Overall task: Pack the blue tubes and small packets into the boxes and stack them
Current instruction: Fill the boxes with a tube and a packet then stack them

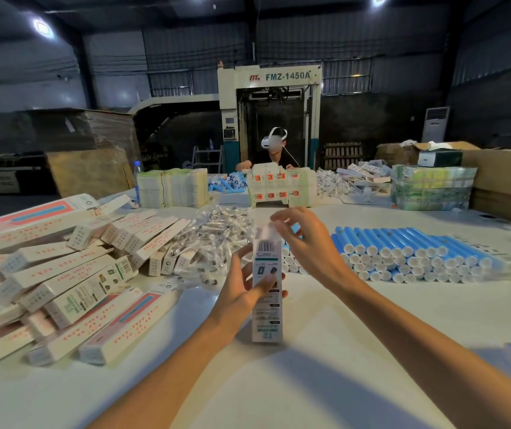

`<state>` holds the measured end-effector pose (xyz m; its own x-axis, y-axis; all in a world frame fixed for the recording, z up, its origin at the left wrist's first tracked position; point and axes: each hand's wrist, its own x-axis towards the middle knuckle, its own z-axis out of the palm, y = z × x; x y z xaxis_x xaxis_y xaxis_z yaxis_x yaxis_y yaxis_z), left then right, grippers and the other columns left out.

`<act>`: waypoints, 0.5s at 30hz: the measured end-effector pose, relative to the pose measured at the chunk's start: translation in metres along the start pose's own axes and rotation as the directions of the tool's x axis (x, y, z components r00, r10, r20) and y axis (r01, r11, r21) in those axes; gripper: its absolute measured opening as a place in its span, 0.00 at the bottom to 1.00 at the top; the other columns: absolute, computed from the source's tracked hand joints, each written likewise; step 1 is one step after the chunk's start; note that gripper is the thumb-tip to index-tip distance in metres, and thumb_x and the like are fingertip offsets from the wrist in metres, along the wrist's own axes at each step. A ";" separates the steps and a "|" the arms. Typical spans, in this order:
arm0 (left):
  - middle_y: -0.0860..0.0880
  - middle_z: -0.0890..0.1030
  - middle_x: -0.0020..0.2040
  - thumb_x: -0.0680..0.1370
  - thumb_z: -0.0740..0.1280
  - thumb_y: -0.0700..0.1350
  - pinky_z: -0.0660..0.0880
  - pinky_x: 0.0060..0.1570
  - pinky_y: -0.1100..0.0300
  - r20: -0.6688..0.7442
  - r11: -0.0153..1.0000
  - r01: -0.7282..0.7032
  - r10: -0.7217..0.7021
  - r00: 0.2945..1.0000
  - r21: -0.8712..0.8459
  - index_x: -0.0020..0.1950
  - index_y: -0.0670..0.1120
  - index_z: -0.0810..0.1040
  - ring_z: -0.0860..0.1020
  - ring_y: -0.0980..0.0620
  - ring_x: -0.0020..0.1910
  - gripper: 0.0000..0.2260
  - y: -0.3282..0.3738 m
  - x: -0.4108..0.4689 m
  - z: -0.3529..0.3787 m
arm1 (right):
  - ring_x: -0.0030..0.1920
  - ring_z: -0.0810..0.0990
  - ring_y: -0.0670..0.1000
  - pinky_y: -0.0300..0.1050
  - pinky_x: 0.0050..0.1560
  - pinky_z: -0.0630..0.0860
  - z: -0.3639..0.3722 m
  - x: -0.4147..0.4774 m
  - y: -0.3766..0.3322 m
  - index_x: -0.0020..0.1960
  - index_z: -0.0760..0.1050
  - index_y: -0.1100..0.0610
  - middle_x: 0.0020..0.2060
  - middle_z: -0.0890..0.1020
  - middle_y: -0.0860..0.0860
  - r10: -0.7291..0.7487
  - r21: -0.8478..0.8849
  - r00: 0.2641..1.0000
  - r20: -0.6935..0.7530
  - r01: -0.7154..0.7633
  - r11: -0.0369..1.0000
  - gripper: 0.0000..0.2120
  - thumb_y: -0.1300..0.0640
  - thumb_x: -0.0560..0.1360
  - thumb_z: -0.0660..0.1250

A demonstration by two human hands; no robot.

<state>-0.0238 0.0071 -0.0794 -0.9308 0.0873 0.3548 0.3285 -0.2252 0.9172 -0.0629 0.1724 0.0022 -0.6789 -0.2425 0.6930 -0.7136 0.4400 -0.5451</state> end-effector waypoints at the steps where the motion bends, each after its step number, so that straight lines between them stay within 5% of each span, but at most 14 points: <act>1: 0.42 0.84 0.63 0.80 0.74 0.40 0.83 0.56 0.39 0.006 1.000 -0.025 0.025 1.000 0.014 0.78 0.57 0.63 0.85 0.37 0.59 0.32 0.000 0.000 0.000 | 0.55 0.76 0.41 0.36 0.52 0.74 -0.001 -0.006 0.004 0.62 0.78 0.52 0.57 0.79 0.45 0.031 0.038 0.999 -0.022 -0.030 0.999 0.09 0.52 0.84 0.64; 4: 0.42 0.83 0.66 0.82 0.71 0.35 0.84 0.54 0.39 0.019 0.996 -0.077 0.076 0.997 0.048 0.80 0.65 0.59 0.83 0.38 0.63 0.37 0.001 -0.001 0.001 | 0.56 0.79 0.40 0.36 0.50 0.76 0.001 -0.028 0.015 0.67 0.74 0.49 0.57 0.81 0.42 0.088 0.110 0.995 0.049 -0.093 0.990 0.14 0.47 0.83 0.65; 7: 0.46 0.82 0.69 0.83 0.69 0.33 0.84 0.55 0.42 0.052 0.991 -0.116 0.113 0.992 0.070 0.82 0.62 0.61 0.82 0.41 0.66 0.36 0.004 -0.001 0.002 | 0.56 0.82 0.42 0.38 0.50 0.80 0.008 -0.048 0.021 0.72 0.70 0.47 0.58 0.83 0.43 0.060 0.178 0.990 0.124 -0.082 0.981 0.19 0.50 0.82 0.69; 11: 0.46 0.83 0.66 0.79 0.71 0.37 0.84 0.54 0.51 0.044 0.983 -0.136 0.131 0.990 0.124 0.80 0.58 0.64 0.83 0.44 0.64 0.34 0.006 -0.002 0.002 | 0.58 0.83 0.49 0.48 0.57 0.82 0.011 -0.054 0.021 0.72 0.71 0.49 0.58 0.83 0.46 0.074 0.329 0.988 0.138 -0.116 0.937 0.22 0.56 0.81 0.72; 15: 0.45 0.84 0.64 0.80 0.72 0.42 0.83 0.57 0.48 0.066 0.951 -0.183 0.172 0.983 0.249 0.78 0.61 0.63 0.84 0.41 0.61 0.32 0.006 0.000 -0.002 | 0.59 0.81 0.50 0.55 0.57 0.82 0.006 -0.049 0.021 0.70 0.71 0.48 0.60 0.82 0.45 0.075 0.352 0.980 0.186 -0.137 0.926 0.20 0.57 0.80 0.72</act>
<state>-0.0221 0.0037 -0.0747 -0.8481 0.1108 0.5181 0.5224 0.0117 0.8526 -0.0453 0.1879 -0.0462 -0.7505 -0.3658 0.5504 -0.6281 0.1360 -0.7661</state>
